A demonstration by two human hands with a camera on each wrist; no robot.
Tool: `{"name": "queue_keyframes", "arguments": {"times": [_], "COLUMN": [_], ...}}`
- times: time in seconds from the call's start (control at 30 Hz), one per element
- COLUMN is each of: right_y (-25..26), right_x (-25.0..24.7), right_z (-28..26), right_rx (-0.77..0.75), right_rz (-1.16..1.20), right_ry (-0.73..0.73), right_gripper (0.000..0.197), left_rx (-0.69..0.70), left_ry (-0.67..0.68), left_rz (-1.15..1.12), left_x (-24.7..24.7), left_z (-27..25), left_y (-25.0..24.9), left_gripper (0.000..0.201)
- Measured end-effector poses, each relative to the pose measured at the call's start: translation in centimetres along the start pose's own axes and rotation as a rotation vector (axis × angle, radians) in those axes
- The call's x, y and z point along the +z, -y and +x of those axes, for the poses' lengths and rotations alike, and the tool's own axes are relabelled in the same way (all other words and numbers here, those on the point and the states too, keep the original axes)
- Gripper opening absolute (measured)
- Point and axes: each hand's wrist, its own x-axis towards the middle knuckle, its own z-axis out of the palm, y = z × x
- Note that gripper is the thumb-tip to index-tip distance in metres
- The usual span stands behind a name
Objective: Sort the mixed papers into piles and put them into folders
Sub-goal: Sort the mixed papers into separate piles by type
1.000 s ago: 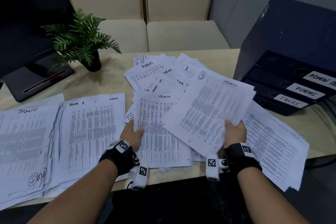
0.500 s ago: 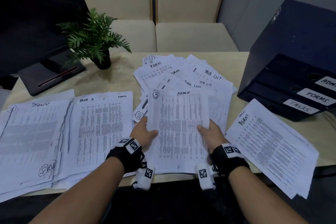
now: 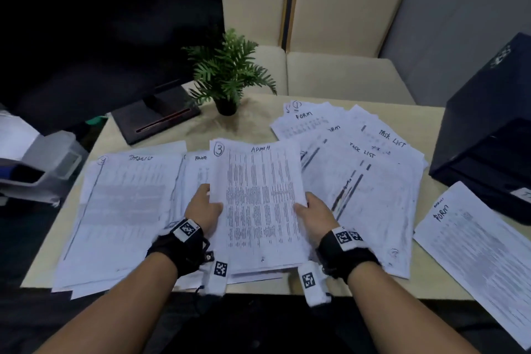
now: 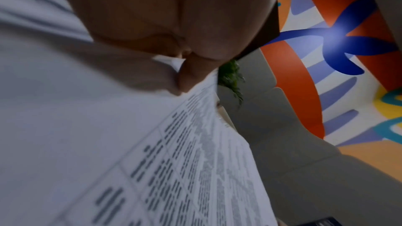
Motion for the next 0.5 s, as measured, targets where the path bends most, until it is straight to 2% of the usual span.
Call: {"name": "queue_keyframes", "arguments": {"times": [0.1,0.2,0.27,0.43,0.5], "right_y": [2.1,2.9,2.8,2.2,2.3], "right_x": [4.5,8.0,9.4,10.5,9.7], "right_z": [0.4,1.1,1.5,1.0,0.3], "right_rx": [-0.033,-0.007,0.038,0.145,0.122], "right_rz": [-0.149,-0.253,-0.328,-0.415,-0.438], "right_ry": [-0.006,-0.035,-0.045,-0.048,-0.062], "right_gripper": [0.027,0.024,0.022,0.036,0.028], "left_rx": [-0.023,-0.026,-0.003,0.107,0.167], "left_ry": [-0.044,-0.024,-0.016,0.008,0.055], "left_rz": [0.053,0.114,0.204,0.306,0.337], "left_x": [-3.5,-6.0,-6.9,-7.5,-6.9], "left_z": [0.2,0.8,0.8,0.3,0.2], "left_y": [1.1,1.9,1.9,0.8,-0.1], "left_gripper": [0.06,0.073,0.071,0.052,0.047]}}
